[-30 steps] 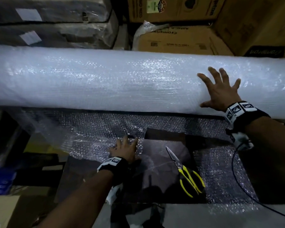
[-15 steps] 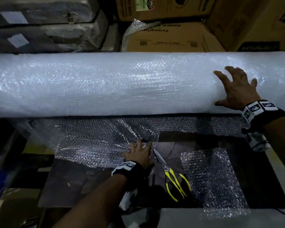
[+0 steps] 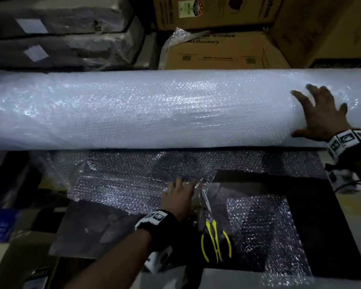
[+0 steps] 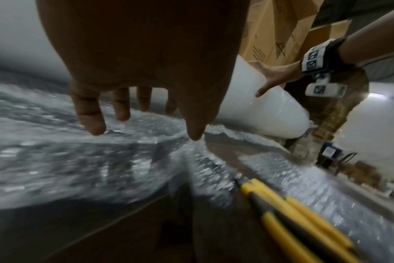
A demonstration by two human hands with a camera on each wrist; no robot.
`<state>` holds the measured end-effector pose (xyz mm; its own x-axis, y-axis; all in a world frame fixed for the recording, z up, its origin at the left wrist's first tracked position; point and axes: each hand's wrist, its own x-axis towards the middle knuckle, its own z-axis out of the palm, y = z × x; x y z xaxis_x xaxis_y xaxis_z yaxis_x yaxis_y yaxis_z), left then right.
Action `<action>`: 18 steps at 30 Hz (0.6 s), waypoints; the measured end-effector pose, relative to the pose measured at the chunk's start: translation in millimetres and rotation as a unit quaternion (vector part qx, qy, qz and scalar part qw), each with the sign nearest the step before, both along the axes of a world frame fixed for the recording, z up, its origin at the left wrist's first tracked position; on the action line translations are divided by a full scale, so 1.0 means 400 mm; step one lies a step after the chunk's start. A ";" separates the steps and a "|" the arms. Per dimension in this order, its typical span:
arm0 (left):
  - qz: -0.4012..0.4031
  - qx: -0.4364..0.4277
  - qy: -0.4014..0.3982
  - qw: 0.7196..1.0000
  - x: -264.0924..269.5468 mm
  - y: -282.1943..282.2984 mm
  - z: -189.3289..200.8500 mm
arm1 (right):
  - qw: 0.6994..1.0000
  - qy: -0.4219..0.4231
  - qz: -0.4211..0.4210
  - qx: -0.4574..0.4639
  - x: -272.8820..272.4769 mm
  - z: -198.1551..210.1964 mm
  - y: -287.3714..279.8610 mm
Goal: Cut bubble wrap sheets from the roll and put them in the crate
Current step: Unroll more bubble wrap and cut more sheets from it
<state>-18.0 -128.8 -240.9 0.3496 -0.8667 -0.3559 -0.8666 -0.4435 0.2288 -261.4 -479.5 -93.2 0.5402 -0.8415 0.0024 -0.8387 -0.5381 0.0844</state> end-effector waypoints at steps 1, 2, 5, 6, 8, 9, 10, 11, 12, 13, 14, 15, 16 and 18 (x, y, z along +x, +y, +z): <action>0.004 0.000 -0.011 1.000 0.030 0.022 0.000 | 1.000 0.002 -0.002 0.004 0.000 -0.002 0.001; 0.002 0.007 -0.024 1.000 0.063 0.047 -0.007 | 1.000 0.004 -0.005 0.005 -0.002 -0.005 0.003; -0.030 0.007 -0.084 0.996 0.144 0.132 -0.021 | 1.000 0.007 -0.021 0.007 0.006 -0.015 0.022; -0.056 -0.008 -0.099 0.993 0.158 0.154 -0.027 | 1.000 0.007 -0.029 0.008 0.013 -0.020 0.031; -0.108 -0.052 -0.129 0.984 0.168 0.183 -0.045 | 0.999 0.005 -0.043 0.010 0.026 -0.026 0.053; -0.137 -0.079 -0.135 0.978 0.162 0.188 -0.052 | 0.999 0.005 -0.046 0.011 0.031 -0.028 0.065; -0.169 -0.104 -0.131 0.971 0.155 0.187 -0.060 | 0.999 0.002 -0.044 0.011 0.037 -0.029 0.077; -0.192 -0.116 -0.124 0.966 0.144 0.184 -0.059 | 0.999 0.000 -0.039 0.010 0.042 -0.027 0.091; -0.213 -0.120 -0.120 0.962 0.133 0.179 -0.066 | 0.999 -0.002 -0.032 0.011 0.049 -0.020 0.105; -0.224 -0.117 -0.116 0.961 0.120 0.174 -0.065 | 1.000 -0.005 -0.027 0.010 0.055 -0.013 0.120; -0.233 -0.121 -0.114 0.958 0.107 0.171 -0.066 | 1.000 -0.010 -0.023 0.005 0.061 -0.005 0.142; -0.236 -0.117 -0.109 0.958 0.096 0.168 -0.065 | 1.000 -0.020 -0.018 -0.001 0.069 -0.002 0.165; -0.238 -0.118 -0.107 0.958 0.085 0.168 -0.060 | 0.999 -0.032 -0.011 -0.011 0.075 0.000 0.198; -0.241 -0.107 -0.110 0.958 0.072 0.166 -0.057 | 0.998 -0.063 0.007 -0.016 0.089 -0.017 0.278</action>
<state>10.9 -62.3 -263.7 -0.0643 -0.9911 -0.1165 -0.9966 0.0578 0.0586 -225.7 -368.1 -99.9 0.5455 -0.8325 0.0969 -0.8362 -0.5484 -0.0038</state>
